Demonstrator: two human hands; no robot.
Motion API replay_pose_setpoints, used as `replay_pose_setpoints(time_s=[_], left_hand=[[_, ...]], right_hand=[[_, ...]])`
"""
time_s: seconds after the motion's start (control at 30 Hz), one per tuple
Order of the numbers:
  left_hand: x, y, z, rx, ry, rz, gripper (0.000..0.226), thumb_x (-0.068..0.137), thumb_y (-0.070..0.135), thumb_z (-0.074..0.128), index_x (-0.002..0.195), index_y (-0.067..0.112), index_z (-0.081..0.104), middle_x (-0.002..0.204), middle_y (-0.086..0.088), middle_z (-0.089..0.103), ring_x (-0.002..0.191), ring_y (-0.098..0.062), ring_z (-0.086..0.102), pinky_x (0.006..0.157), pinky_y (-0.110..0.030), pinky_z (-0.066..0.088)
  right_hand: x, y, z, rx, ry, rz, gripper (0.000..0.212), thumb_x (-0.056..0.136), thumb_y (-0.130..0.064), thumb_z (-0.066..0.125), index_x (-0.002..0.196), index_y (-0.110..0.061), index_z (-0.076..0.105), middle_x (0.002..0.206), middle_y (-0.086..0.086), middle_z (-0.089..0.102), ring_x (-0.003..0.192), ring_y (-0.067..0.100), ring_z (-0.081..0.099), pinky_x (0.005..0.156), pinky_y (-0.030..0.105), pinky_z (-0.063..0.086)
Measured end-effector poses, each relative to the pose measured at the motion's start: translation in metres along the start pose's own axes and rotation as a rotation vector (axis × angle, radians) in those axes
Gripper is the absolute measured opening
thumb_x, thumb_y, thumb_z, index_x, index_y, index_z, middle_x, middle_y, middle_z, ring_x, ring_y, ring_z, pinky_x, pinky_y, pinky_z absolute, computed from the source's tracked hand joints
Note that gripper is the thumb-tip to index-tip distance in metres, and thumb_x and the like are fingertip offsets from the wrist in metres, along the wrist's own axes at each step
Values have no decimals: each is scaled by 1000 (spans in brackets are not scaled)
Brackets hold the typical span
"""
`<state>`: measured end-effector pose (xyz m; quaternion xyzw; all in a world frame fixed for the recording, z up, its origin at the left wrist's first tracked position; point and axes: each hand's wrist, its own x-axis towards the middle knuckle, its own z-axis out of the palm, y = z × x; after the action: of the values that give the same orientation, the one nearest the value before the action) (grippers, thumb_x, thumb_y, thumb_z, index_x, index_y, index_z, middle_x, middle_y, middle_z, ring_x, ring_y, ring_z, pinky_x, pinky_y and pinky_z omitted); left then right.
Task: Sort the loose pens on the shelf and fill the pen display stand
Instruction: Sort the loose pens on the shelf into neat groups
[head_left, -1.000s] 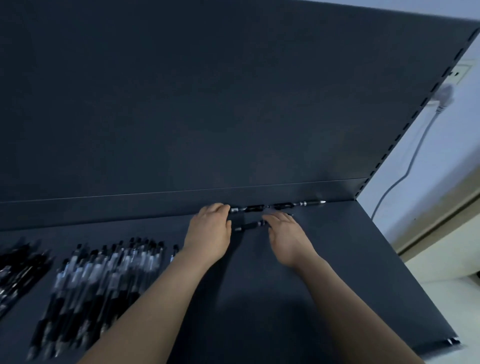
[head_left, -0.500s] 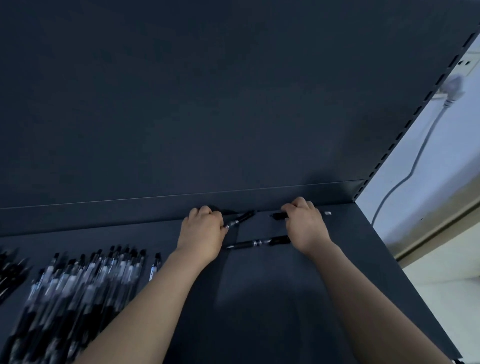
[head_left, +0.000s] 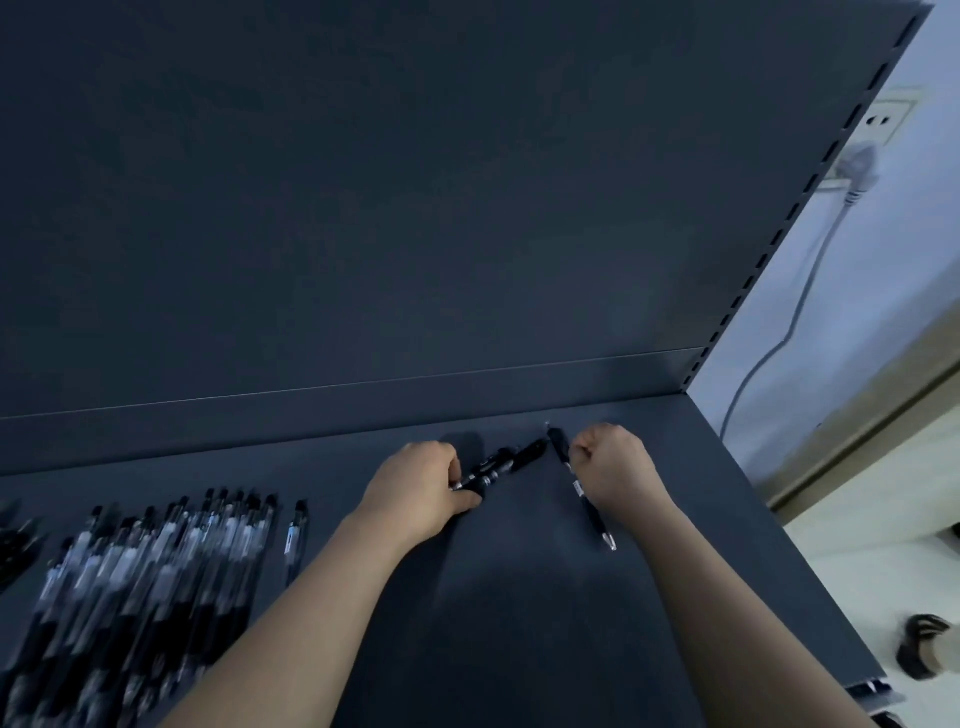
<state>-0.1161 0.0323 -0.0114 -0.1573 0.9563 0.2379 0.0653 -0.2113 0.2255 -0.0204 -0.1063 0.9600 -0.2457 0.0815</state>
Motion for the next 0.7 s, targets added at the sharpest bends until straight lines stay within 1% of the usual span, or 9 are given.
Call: replay_pose_setpoints(time_s=[0.07, 0.17, 0.27, 0.37, 0.4, 0.47, 0.57, 0.67, 0.7], left_hand=[[-6, -1, -1, 2, -17, -23, 30, 75, 47, 75, 87, 24, 60, 91, 5, 59, 82, -13, 56, 71, -29, 49], [-13, -3, 1, -23, -23, -43, 28, 76, 45, 75, 82, 22, 60, 85, 4, 62, 79, -15, 59, 68, -29, 48], [-24, -10, 0, -125, -3, -62, 29, 80, 42, 72, 77, 15, 63, 77, 0, 65, 72, -18, 61, 63, -30, 46], [-36, -21, -7, -225, 44, -82, 34, 80, 42, 71, 76, 9, 66, 72, -3, 66, 66, -18, 59, 59, -28, 43], [-41, -25, -11, -256, 63, -89, 34, 80, 42, 72, 78, 9, 67, 73, -3, 66, 67, -17, 59, 60, -28, 43], [-50, -34, -19, -329, 97, -99, 34, 80, 42, 72, 83, 8, 69, 79, -5, 69, 75, -19, 63, 68, -30, 48], [-67, -52, -33, -416, 111, -106, 33, 81, 42, 72, 89, 11, 71, 87, -4, 72, 83, -16, 66, 77, -32, 50], [-86, -75, -49, -423, 65, -90, 30, 82, 43, 71, 95, 16, 70, 88, 5, 70, 78, -4, 62, 68, -18, 46], [-93, -84, -55, -421, 56, -87, 29, 83, 43, 70, 95, 16, 70, 88, 5, 70, 78, -5, 62, 67, -16, 45]], right_hand=[[-8, -4, 3, -9, -7, -11, 27, 90, -14, 48, 63, -9, 47, 66, 5, 55, 62, 24, 52, 53, 30, 41], [-17, -13, 9, -89, -45, -27, 40, 91, -22, 53, 58, -12, 33, 60, 2, 41, 55, 20, 41, 45, 27, 28], [-22, -22, 13, -67, -52, -11, 43, 88, -22, 55, 56, -13, 28, 56, 1, 37, 51, 19, 35, 44, 27, 26], [-31, -37, 18, 135, -90, -27, 45, 87, -20, 55, 50, -12, 31, 41, -6, 39, 42, 12, 32, 42, 22, 28], [-35, -45, 20, 227, -97, -40, 44, 87, -20, 56, 51, -7, 35, 41, -7, 38, 43, 12, 32, 42, 21, 27], [-43, -63, 26, 380, -110, -68, 39, 90, -23, 57, 60, -2, 43, 49, -2, 39, 47, 13, 32, 45, 23, 28], [-56, -95, 39, 566, -147, -97, 37, 92, -24, 58, 62, -8, 43, 51, 1, 38, 47, 14, 31, 48, 26, 28], [-69, -130, 53, 681, -218, -92, 37, 90, -26, 60, 67, 1, 50, 55, 4, 39, 53, 18, 34, 51, 31, 29], [-74, -143, 59, 704, -253, -82, 36, 91, -26, 60, 68, 0, 51, 55, 5, 39, 52, 18, 33, 49, 31, 28]])
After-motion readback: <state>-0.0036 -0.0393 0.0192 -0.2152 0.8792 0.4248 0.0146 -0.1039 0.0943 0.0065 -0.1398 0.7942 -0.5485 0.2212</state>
